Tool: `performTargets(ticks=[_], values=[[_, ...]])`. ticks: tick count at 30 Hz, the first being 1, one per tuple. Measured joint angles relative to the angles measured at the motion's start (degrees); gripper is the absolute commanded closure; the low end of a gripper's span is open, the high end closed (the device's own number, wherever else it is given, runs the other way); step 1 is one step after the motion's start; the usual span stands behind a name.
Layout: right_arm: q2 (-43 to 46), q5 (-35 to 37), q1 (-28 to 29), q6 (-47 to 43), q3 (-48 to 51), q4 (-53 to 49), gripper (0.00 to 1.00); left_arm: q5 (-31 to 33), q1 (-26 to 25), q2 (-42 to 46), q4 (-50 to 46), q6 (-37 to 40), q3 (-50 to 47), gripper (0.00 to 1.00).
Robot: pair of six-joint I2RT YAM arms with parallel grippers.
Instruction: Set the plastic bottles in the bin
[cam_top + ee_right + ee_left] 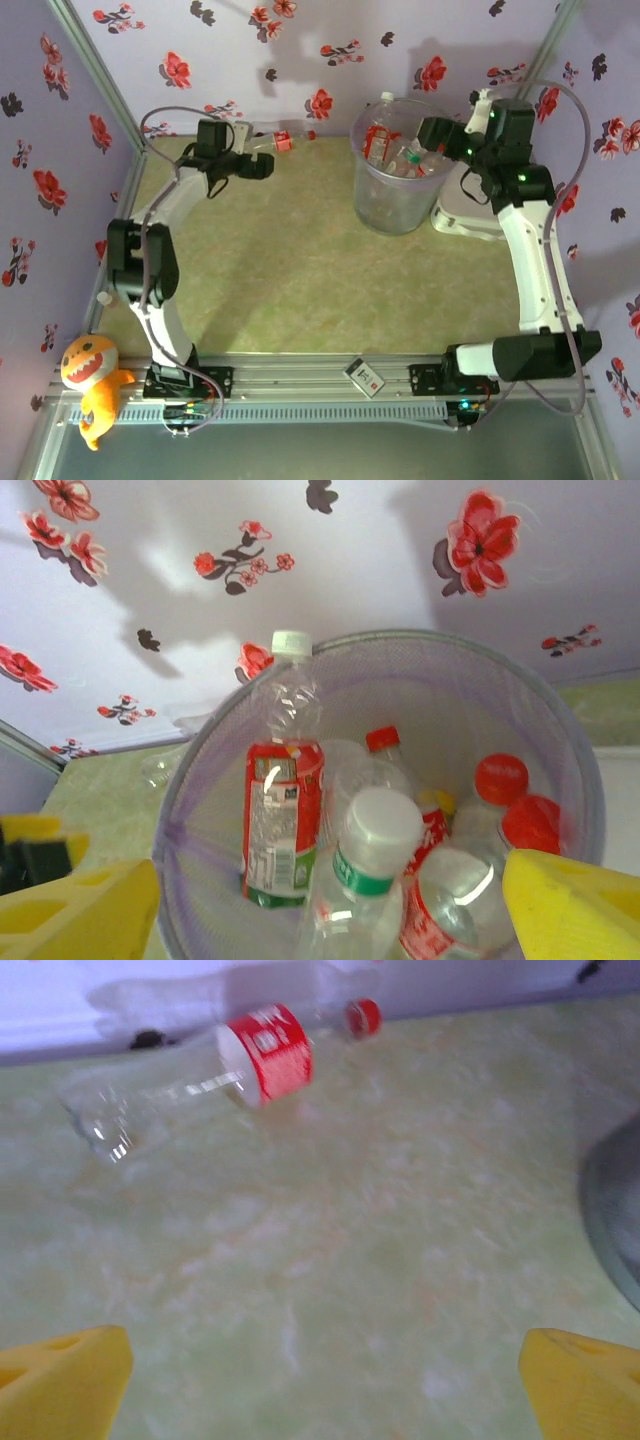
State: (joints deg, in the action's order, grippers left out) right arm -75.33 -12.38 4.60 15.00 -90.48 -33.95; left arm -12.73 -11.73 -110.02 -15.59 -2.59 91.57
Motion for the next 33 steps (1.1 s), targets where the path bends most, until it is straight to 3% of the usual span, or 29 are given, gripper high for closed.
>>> performTargets(ticks=[10,19,27,33], values=[[7.32,3.89,-1.25,-1.81,10.86,-5.49,0.11,1.18,2.75,-29.07,-2.45,2.14,34.56,0.00],[8.92,6.19,-1.64,-3.15,11.98,-9.22,0.11,6.19,2.95,-47.47,-3.93,-3.58,55.47,0.00],[8.92,6.27,-1.73,-3.52,12.76,-9.66,0.11,3.91,2.99,-47.87,-9.49,-4.57,57.42,0.01],[9.81,6.45,-1.73,-3.52,13.44,-9.70,0.11,2.25,1.77,-38.69,-14.08,0.33,42.05,0.02]])
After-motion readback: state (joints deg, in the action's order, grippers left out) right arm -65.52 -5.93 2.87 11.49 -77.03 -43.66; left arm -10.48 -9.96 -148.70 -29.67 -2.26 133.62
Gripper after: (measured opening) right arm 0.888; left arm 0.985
